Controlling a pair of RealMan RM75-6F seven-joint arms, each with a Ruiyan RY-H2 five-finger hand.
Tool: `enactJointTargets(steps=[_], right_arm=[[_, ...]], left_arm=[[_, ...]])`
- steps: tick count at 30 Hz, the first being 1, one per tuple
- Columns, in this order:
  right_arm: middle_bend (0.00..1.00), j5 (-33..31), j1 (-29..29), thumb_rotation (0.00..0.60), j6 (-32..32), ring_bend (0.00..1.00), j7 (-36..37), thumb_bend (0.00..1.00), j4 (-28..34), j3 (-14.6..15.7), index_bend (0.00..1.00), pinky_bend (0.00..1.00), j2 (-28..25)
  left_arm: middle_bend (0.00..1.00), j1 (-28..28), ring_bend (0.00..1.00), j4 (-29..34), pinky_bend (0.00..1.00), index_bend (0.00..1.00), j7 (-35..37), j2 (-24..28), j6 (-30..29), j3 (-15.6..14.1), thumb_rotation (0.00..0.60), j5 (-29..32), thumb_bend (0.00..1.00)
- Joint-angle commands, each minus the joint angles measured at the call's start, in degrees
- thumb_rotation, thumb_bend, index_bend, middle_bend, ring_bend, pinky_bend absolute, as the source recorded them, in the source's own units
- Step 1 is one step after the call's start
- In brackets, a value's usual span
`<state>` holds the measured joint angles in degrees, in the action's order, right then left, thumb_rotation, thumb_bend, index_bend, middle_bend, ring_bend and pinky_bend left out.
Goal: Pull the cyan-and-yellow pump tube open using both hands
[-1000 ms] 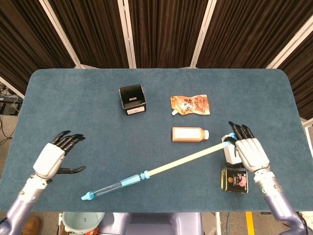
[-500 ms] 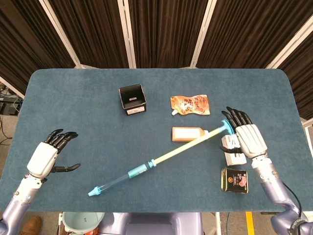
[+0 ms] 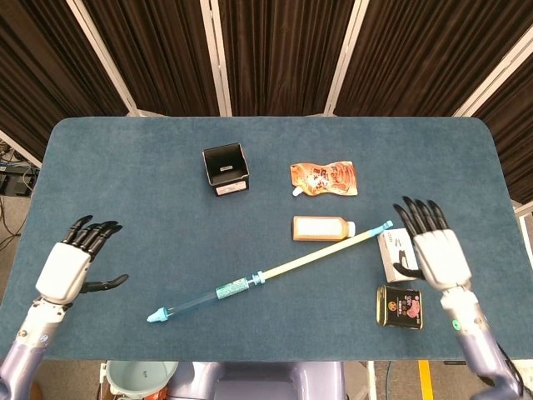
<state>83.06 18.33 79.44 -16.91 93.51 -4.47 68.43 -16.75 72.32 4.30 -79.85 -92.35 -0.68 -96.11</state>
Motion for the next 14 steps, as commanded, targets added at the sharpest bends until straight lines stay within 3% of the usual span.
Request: enactJointTargets(steps=[1, 6, 14], right_arm=[[0.00, -1.2, -6.1, 0.600, 4.6, 0.00, -7.3, 0.00, 1.3, 3.7, 0.00, 0.00, 1.6], [0.00, 0.2, -9.1, 0.600, 7.5, 0.00, -4.2, 0.00, -3.1, 4.9, 0.00, 0.00, 4.2], [0.00, 4.3, -10.3, 0.600, 9.6, 0.00, 0.6, 0.00, -3.5, 5.1, 0.00, 0.00, 3.3]], left_arm=[[0.17, 3.0, 0.21, 5.4, 0.12, 0.17, -8.4, 2.8, 0.2, 0.2, 0.600, 3.3, 0.09], [0.16, 4.7, 0.21, 10.2, 0.12, 0.15, -12.9, 5.1, 1.5, -0.2, 0.600, 5.3, 0.09], [0.16, 5.1, 0.21, 10.4, 0.12, 0.14, -13.5, 5.0, 1.8, -0.2, 0.600, 4.0, 0.09]])
